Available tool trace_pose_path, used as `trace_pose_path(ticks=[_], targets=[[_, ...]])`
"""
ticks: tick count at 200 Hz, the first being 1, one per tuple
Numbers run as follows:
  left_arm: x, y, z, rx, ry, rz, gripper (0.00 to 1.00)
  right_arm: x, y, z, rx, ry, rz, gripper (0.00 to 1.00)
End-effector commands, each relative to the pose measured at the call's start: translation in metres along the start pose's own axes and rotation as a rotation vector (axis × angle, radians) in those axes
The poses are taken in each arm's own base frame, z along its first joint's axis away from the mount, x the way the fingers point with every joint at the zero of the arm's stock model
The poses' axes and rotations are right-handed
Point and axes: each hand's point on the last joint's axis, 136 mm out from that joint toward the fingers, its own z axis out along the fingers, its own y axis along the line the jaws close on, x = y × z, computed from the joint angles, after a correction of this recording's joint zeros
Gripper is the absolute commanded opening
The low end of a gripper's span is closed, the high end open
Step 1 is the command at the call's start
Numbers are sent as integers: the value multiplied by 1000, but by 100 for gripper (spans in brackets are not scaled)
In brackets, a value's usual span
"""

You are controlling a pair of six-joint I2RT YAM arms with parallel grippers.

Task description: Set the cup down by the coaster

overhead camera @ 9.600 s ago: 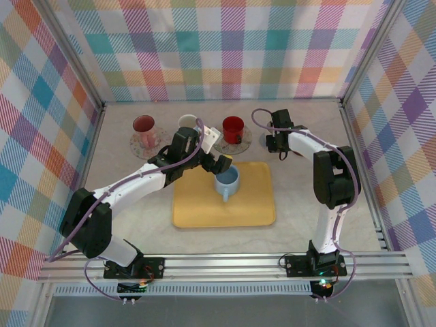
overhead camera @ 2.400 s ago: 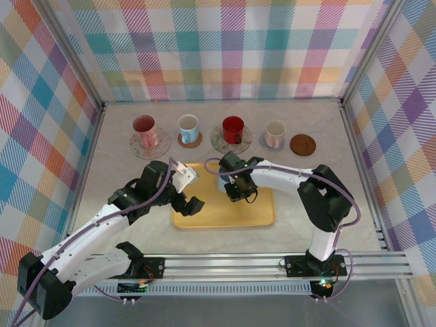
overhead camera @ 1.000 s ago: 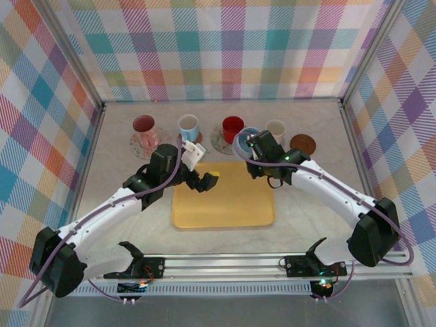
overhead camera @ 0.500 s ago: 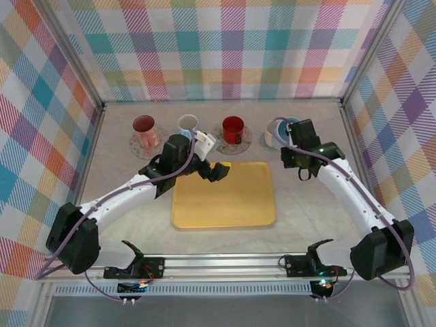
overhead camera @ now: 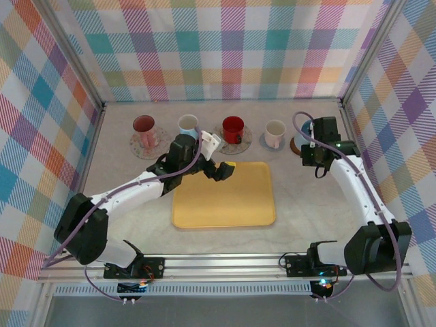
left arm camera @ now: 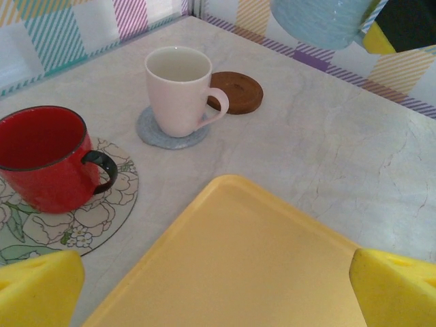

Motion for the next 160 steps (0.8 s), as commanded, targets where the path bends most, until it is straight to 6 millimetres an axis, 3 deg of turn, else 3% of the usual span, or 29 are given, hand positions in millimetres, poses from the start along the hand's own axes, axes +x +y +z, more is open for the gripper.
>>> trace_pose_path(ticks=[1,33,82,124,160], targets=[[-24,-12,7,47,-70,19,100,-31,-5,4,-17,-92,27,0],[-24,-18,16,60,-71,22,100,-40,-15,25,-30,-99,83,0],[-24,-32,28,76,-73,36,100,-52,-22,73,-57,-59,113,0],[-25,-40,29,82,-69,38,100,-66,-23,97,-54,-68,87,0],[-24,-41,29,80,-55,38,100,-65,-22,115,-56,-39,62,0]])
